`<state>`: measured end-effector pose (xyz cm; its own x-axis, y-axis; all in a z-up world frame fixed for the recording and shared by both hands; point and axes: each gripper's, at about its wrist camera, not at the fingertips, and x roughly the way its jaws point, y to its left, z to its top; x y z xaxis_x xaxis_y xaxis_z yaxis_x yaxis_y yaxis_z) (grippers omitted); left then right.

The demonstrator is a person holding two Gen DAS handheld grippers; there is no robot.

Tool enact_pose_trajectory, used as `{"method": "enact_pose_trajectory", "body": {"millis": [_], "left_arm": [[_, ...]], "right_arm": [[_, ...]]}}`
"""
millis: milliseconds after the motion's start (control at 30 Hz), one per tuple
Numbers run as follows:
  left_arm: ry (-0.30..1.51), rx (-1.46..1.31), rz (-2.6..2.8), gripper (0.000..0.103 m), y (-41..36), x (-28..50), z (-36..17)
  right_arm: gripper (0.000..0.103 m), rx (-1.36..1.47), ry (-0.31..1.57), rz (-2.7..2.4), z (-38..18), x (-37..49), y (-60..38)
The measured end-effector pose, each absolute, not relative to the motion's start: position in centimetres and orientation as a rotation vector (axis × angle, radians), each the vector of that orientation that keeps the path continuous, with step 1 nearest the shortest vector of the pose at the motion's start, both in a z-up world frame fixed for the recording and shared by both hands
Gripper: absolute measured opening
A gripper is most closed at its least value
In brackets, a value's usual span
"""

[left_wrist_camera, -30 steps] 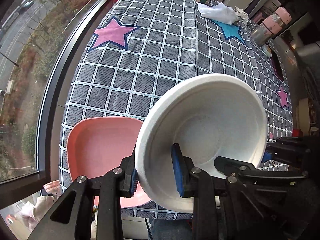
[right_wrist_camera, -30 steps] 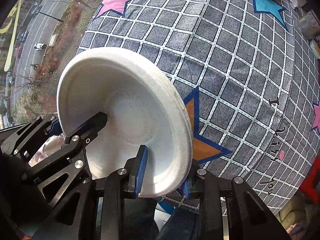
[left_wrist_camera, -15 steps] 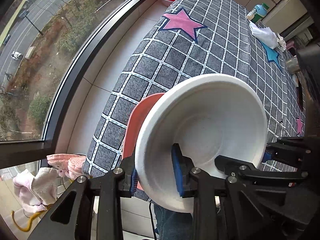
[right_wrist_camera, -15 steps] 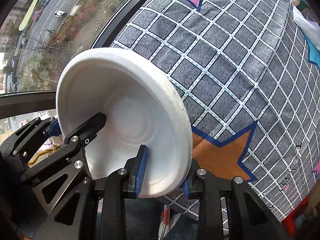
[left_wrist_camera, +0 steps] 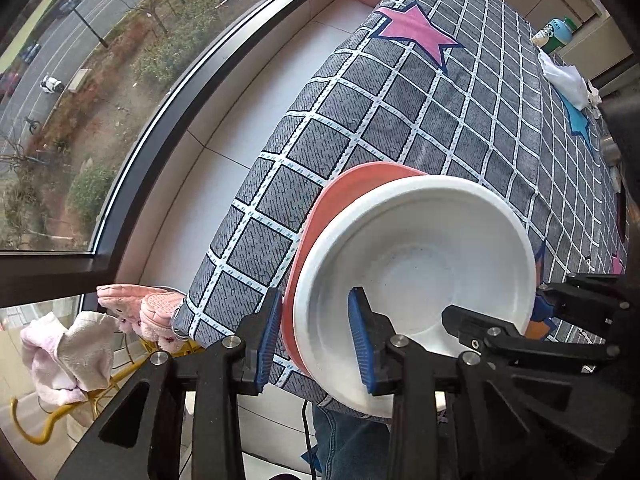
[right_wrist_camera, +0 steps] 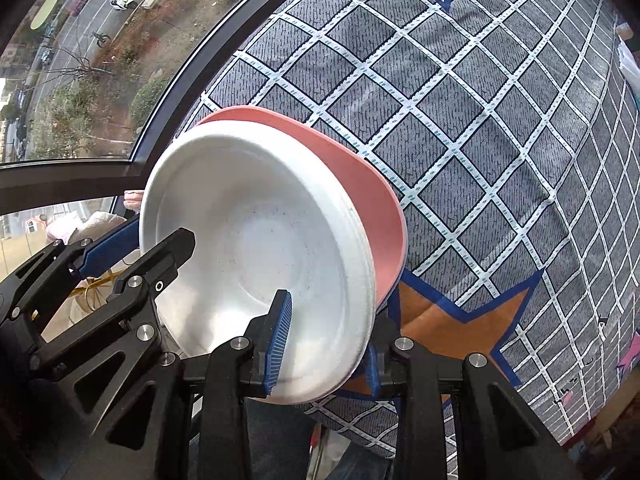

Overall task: Organize plates and bowls
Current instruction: 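Lower the bowls onto the pink plate and open both grippers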

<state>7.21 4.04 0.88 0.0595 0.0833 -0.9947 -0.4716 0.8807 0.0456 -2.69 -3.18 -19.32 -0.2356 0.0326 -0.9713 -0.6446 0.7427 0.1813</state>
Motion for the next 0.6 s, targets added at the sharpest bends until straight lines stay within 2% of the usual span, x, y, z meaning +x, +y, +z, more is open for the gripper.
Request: {"method": "enact_pose_trajectory", "body": {"millis": [33, 100, 133, 167, 233, 267, 300, 367, 433, 467, 500, 600], "left_arm": [[1.455, -0.326, 0.444, 0.048, 4.1, 7.1, 1.0], [1.441, -0.328, 0.471, 0.056, 4.5, 7.0, 1.3], [1.436, -0.330, 0.480, 0.064, 4.7, 6.8, 1.4], [1.430, -0.337, 0.488, 0.073, 5.0, 6.7, 1.6], [1.417, -0.352, 0.496, 0.080, 5.4, 6.4, 2.0], [1.411, -0.362, 0.490, 0.081, 5.5, 6.3, 2.3], [1.405, -0.370, 0.483, 0.081, 5.6, 6.3, 2.5], [1.390, -0.362, 0.467, 0.090, 5.4, 6.2, 2.9], [1.387, -0.323, 0.460, 0.092, 4.9, 6.2, 3.2], [1.399, -0.311, 0.442, 0.092, 4.5, 6.3, 3.1], [1.422, -0.298, 0.427, 0.092, 4.4, 6.2, 2.8], [1.432, -0.282, 0.368, 0.092, 3.5, 5.9, 2.6]], "right_arm": [[0.036, -0.492, 1.698, 0.675, -19.0, -2.4, -3.3], [0.050, -0.518, 1.668, 0.654, -18.3, -1.9, -3.9], [0.059, -0.526, 1.649, 0.646, -18.1, -0.9, -3.9], [0.063, -0.527, 1.638, 0.646, -17.8, -0.9, -4.1], [0.071, -0.505, 1.642, 0.650, -17.4, -0.6, -4.5], [0.079, -0.491, 1.645, 0.648, -17.1, -0.4, -4.7], [0.081, -0.474, 1.642, 0.646, -16.9, -0.2, -5.0], [0.082, -0.440, 1.633, 0.643, -16.3, 0.0, -5.6], [0.083, -0.413, 1.619, 0.636, -15.7, 0.5, -6.3], [0.098, -0.398, 1.609, 0.630, -15.4, 0.5, -6.6], [0.103, -0.377, 1.589, 0.625, -15.1, 0.6, -6.9], [0.103, -0.343, 1.544, 0.605, -14.4, 0.4, -7.5]]}}
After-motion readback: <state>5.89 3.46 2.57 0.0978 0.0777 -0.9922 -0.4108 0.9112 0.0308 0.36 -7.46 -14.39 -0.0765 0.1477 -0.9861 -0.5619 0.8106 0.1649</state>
